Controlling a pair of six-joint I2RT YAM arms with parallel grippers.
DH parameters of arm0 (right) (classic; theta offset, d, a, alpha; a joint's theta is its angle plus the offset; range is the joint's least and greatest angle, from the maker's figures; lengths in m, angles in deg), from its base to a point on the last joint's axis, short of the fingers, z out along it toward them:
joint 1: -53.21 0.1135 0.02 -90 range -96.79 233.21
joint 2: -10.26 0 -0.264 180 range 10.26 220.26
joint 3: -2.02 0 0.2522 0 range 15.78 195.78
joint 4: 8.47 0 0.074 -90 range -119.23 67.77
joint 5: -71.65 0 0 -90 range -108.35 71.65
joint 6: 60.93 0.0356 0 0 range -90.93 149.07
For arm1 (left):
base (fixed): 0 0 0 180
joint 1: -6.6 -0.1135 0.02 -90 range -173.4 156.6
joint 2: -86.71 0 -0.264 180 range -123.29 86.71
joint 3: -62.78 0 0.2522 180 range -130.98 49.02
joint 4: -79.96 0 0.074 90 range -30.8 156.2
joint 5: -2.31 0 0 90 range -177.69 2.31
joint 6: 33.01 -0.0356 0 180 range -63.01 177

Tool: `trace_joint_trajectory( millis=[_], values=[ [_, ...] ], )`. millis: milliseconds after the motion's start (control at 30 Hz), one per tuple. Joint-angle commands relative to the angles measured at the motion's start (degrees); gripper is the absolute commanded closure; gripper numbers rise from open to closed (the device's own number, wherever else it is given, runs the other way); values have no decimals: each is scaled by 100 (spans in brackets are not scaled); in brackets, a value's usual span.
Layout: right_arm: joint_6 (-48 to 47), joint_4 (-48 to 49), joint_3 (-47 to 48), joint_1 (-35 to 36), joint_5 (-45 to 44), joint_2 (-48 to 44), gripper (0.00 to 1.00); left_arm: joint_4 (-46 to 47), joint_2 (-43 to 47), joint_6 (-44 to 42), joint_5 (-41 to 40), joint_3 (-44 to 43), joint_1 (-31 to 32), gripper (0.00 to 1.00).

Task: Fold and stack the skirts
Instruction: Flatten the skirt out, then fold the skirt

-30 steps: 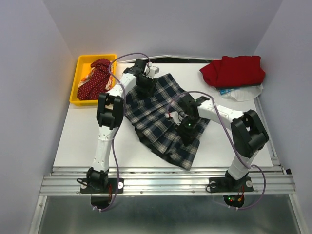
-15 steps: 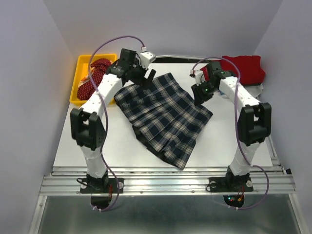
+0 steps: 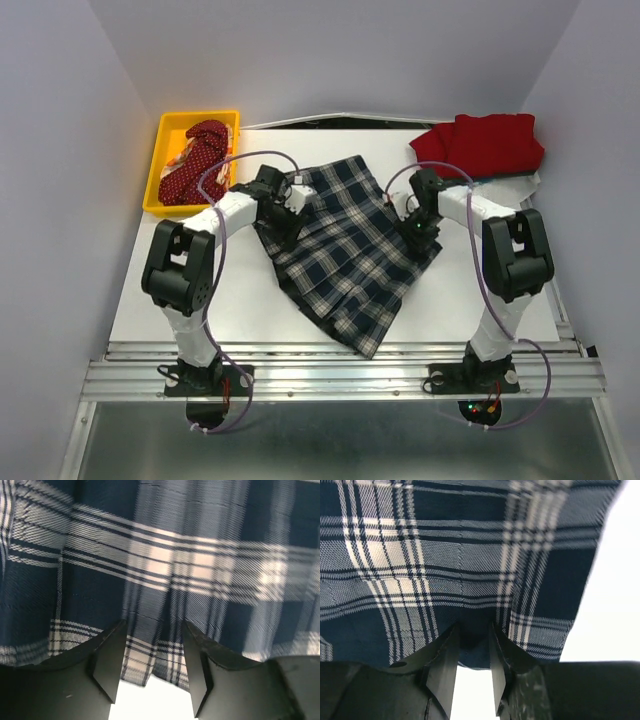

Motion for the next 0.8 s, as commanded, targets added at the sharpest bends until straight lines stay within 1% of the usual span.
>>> trace_joint_trajectory(
  millis=[0, 67, 100, 133, 167, 200, 233, 267, 300, 367, 500, 533, 600, 633, 667, 700, 733, 767],
  values=[
    [-186, -565, -1091, 861, -189, -432, 65, 189, -414, -30, -111, -405, 28, 44],
    [-19, -715, -1468, 1379, -93, -678, 65, 145, -739, -39, -111, -668, 28, 47],
    [69, -759, -1514, 1651, 65, -740, 65, 127, -1045, -30, -111, -817, 28, 47],
    [252, -881, -1532, 2106, 179, -767, 65, 110, -1196, -30, -120, -1106, 28, 48],
    [324, -969, -1506, 2302, 328, -767, 65, 83, -1354, -30, -111, -1266, 37, 48],
    [385, -1057, -1366, 2470, 730, -724, 65, -13, -1660, -39, -111, -1450, 37, 48],
    [464, -1250, -1278, 2698, 978, -697, 65, -74, -1785, -47, -77, -1782, 45, 48],
    [483, -1330, -1190, 2778, 1441, -688, 65, -214, -1900, -82, -33, -1925, 63, 48],
    [491, -1409, -1015, 2840, 1620, -688, 65, -259, -2057, -161, -15, -2048, 80, 48],
    [500, -1585, -847, 2841, 1876, -758, 65, -338, -2085, -284, 3, -2129, 185, 50],
    [351, -1831, -697, 2841, 1921, -1135, 66, -313, -1648, -548, 12, -1445, 335, 53],
    [299, -1988, -679, 2841, 1912, -1319, 66, -295, -1559, -575, 38, -1095, 353, 54],
    [289, -2069, -653, 2841, 1729, -1566, 65, -303, -1226, -627, 91, -733, 379, 57],
    [324, -2051, -592, 2754, 1632, -1871, 65, -295, -1093, -654, 143, -348, 388, 59],
    [359, -2008, -531, 2666, 1526, -2014, 64, -269, -953, -671, 152, -153, 414, 60],
    [368, -1964, -452, 2386, 1308, -2137, 61, -251, -682, -698, 170, 223, 441, 60],
    [334, -1859, -346, 2227, 1201, -2225, 59, -242, -557, -724, 187, 392, 519, 61],
    [290, -1832, -49, 2051, 1035, -2261, 58, -259, -434, -794, 196, 551, 564, 61]
  ],
)
